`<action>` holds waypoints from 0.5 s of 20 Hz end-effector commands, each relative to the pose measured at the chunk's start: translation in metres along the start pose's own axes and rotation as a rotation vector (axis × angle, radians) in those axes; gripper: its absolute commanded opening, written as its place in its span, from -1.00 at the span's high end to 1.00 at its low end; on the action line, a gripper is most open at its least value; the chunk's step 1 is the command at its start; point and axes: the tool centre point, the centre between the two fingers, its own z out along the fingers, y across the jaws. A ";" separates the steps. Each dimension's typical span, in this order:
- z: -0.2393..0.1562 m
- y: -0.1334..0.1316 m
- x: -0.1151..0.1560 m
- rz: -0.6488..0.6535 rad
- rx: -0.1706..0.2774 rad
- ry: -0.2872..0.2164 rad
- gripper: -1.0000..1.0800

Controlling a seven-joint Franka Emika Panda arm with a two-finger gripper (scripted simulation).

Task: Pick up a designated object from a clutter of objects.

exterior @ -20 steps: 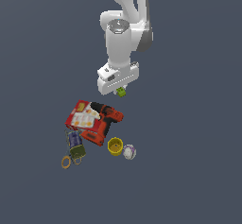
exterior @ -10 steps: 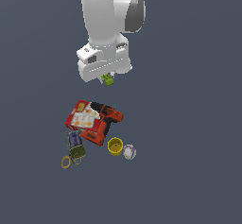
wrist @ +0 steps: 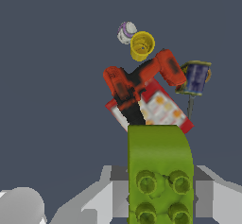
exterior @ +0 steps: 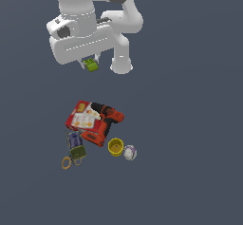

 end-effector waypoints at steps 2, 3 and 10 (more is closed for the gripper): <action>-0.022 0.014 -0.004 -0.001 0.000 -0.002 1.00; -0.027 0.017 -0.005 -0.001 0.000 -0.002 1.00; -0.048 0.032 -0.008 -0.001 -0.001 -0.002 1.00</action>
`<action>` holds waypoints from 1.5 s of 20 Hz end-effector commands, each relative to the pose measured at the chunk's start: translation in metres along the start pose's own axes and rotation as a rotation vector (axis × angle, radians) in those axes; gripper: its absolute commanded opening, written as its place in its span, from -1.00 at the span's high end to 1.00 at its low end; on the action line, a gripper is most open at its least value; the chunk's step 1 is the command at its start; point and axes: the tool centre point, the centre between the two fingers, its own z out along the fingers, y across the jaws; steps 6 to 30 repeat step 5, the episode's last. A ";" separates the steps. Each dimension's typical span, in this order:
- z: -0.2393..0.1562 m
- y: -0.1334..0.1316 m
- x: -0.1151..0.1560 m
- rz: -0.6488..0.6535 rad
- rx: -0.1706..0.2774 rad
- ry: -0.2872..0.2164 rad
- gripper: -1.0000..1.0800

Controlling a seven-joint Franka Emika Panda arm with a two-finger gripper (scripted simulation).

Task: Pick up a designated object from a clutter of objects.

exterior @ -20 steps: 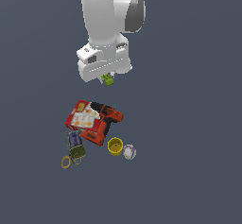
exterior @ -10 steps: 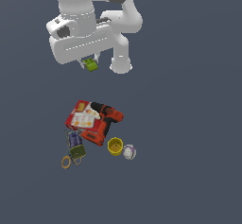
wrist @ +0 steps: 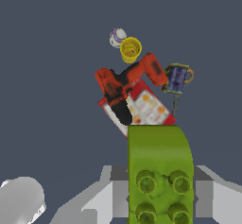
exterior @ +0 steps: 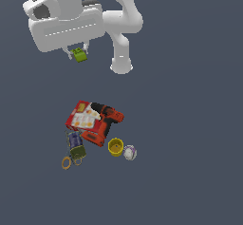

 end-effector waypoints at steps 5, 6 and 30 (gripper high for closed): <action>-0.008 0.005 -0.001 -0.001 0.000 0.000 1.00; -0.008 0.005 -0.001 -0.001 0.000 0.000 1.00; -0.008 0.005 -0.001 -0.001 0.000 0.000 1.00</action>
